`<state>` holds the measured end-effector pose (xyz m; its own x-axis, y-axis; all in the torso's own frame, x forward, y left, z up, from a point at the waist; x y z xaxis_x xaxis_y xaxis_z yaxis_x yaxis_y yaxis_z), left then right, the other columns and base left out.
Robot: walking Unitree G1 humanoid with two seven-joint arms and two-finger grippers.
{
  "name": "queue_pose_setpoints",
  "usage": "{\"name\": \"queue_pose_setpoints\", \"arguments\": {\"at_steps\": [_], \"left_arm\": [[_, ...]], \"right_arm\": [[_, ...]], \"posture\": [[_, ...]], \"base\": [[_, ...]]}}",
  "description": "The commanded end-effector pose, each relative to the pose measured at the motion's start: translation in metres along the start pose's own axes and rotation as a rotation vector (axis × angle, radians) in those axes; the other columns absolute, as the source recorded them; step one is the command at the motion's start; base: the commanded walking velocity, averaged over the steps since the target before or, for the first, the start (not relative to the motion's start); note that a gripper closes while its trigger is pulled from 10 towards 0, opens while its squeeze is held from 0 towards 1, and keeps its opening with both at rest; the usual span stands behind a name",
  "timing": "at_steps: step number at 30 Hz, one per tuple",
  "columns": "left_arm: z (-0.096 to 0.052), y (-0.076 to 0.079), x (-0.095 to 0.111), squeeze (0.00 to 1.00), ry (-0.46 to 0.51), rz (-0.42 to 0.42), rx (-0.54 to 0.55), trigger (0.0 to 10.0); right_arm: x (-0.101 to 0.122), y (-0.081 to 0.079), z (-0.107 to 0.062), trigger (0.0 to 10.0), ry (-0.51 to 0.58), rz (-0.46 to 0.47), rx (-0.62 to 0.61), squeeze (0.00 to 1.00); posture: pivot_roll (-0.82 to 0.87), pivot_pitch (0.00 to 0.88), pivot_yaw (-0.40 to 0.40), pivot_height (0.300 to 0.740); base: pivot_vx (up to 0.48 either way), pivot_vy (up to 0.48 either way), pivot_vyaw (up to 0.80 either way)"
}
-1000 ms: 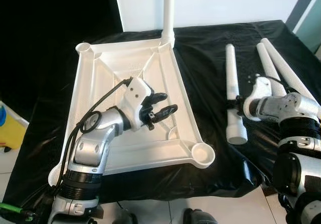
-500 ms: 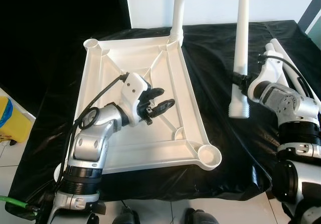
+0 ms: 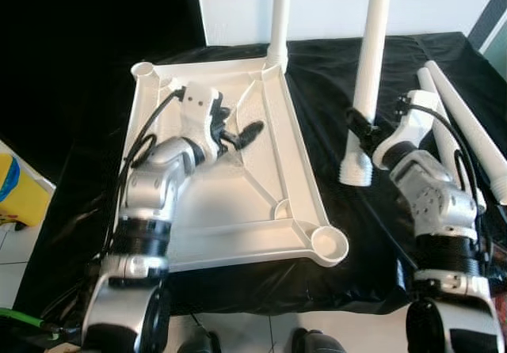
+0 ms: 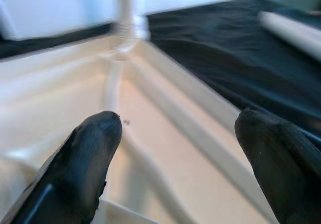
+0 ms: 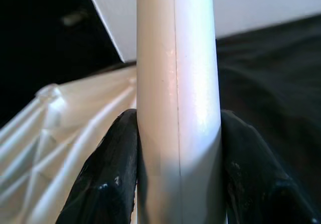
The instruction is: Building children table
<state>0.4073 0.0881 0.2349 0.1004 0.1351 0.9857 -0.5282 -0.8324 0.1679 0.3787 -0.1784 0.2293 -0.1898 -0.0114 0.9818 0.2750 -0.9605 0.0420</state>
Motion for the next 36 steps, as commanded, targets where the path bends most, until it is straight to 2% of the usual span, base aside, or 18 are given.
{"name": "queue_pose_setpoints", "arguments": {"at_steps": [1,9,10,12,13,14,16,17,24,26,31,32,33,34,36], "left_arm": [[0.000,-0.007,-0.004,0.00,-0.009,0.004,0.043,10.0],[0.000,-0.007,-0.004,0.00,-0.009,0.004,0.043,10.0],[0.004,-0.009,0.000,0.00,-0.009,0.002,0.056,10.0],[0.019,0.011,0.017,0.00,0.015,-0.082,-0.052,10.0],[0.019,0.011,0.017,0.00,0.015,-0.082,-0.052,10.0],[0.023,0.019,0.022,0.00,0.018,-0.102,-0.094,10.0],[0.023,0.019,0.022,0.00,0.018,-0.102,-0.094,10.0],[0.026,0.023,0.025,0.00,0.020,-0.102,-0.114,10.0],[0.031,0.032,0.031,0.00,0.037,-0.111,-0.177,10.0],[0.028,0.038,0.032,0.00,0.050,-0.119,-0.240,10.0],[0.024,0.043,0.031,0.00,0.051,-0.115,-0.294,10.0],[0.019,0.048,0.032,0.38,0.062,-0.138,-0.351,10.0],[0.011,0.056,0.032,1.00,0.069,-0.166,-0.435,10.0],[0.011,0.056,0.032,1.00,0.069,-0.166,-0.435,10.0],[0.000,0.070,0.031,1.00,0.074,-0.170,-0.553,10.0]], "right_arm": [[0.007,-0.005,-0.001,10.0,0.043,-0.009,0.021,0.00],[0.007,-0.005,-0.001,10.0,0.043,-0.009,0.021,0.00],[0.010,-0.008,-0.002,10.0,0.063,-0.017,0.034,0.00],[0.020,-0.045,-0.010,10.0,0.150,-0.039,0.247,0.00],[0.020,-0.045,-0.010,10.0,0.150,-0.039,0.247,0.00],[0.023,-0.058,-0.016,10.0,0.174,-0.043,0.328,0.00],[0.023,-0.058,-0.016,10.0,0.174,-0.043,0.328,0.00],[0.024,-0.066,-0.020,10.0,0.189,-0.045,0.374,0.00],[0.021,-0.071,-0.024,10.0,0.184,-0.058,0.405,0.00],[0.019,-0.069,-0.024,10.0,0.181,-0.063,0.390,0.00],[0.018,-0.065,-0.025,10.0,0.179,-0.064,0.377,0.00],[0.017,-0.063,-0.025,10.0,0.175,-0.063,0.367,0.00],[0.015,-0.060,-0.025,10.0,0.169,-0.060,0.354,0.00],[0.015,-0.060,-0.025,10.0,0.169,-0.060,0.354,0.00],[0.013,-0.057,-0.024,10.0,0.163,-0.058,0.340,0.00]], "posture": [[-0.08,0.115,0.066,0.740],[-0.08,0.115,0.066,0.740],[-0.08,0.115,0.067,0.740],[-0.07,0.112,0.069,0.740],[-0.07,0.112,0.069,0.740],[-0.07,0.112,0.068,0.740],[-0.07,0.112,0.068,0.740],[-0.07,0.112,0.067,0.740],[-0.08,0.113,0.065,0.740],[-0.08,0.113,0.064,0.740],[-0.08,0.111,0.065,0.740],[-0.08,0.108,0.065,0.740],[-0.08,0.107,0.063,0.740],[-0.08,0.107,0.063,0.740],[-0.07,0.104,0.060,0.740]], "base": [[0.000,0.000,0.00],[0.000,0.000,0.00],[0.000,0.000,0.00],[0.000,0.000,0.00],[0.000,0.000,0.00],[0.000,0.000,0.00],[0.000,0.000,0.00],[0.000,0.000,0.00],[0.000,0.000,0.00],[0.000,0.000,0.00],[0.000,0.000,0.00],[0.000,0.000,0.00],[0.000,0.000,0.00],[0.000,0.000,0.00],[0.000,0.000,0.00]]}}
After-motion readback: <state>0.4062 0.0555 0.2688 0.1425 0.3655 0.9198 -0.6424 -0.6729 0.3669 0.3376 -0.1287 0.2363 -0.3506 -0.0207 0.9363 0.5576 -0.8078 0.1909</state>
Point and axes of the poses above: a point about 5 cm out from each wrist's last joint towards the gripper, its own z axis pointing out of the wrist towards the gripper, its own x axis along the axis of the wrist's last joint, y = z × x, the point moved 4 cm from there along z, pointing out of the wrist towards the gripper, and after that the axes turned 13 degrees about -z, right-handed, at the moved point
